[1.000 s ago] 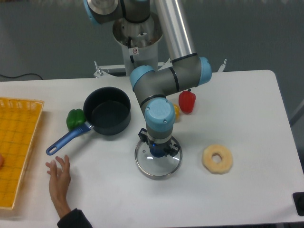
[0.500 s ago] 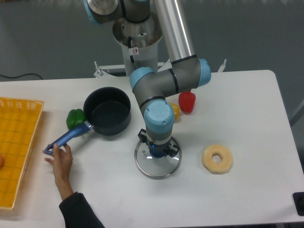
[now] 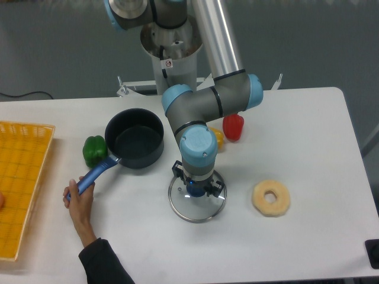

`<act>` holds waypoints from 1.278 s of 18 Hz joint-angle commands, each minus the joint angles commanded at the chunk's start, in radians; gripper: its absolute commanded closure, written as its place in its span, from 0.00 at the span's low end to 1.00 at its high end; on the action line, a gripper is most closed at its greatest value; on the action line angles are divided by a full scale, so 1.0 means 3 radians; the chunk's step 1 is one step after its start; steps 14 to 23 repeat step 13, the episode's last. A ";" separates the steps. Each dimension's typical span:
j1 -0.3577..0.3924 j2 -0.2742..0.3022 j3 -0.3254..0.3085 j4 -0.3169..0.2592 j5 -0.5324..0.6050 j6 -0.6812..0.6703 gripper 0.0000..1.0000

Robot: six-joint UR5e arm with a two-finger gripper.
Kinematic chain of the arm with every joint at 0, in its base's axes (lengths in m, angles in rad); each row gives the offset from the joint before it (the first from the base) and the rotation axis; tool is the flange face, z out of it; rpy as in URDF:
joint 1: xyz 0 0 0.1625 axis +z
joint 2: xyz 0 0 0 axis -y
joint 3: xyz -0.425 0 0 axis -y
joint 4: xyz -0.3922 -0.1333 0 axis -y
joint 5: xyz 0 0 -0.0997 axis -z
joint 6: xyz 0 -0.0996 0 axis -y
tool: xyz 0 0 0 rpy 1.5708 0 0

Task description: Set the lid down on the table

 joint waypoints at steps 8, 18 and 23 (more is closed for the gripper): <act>0.0036 0.0056 0.0312 -0.0005 0.0010 0.0107 0.00; 0.0189 0.0072 0.0307 -0.0005 0.0076 0.0398 0.00; 0.0189 0.0072 0.0307 -0.0005 0.0076 0.0398 0.00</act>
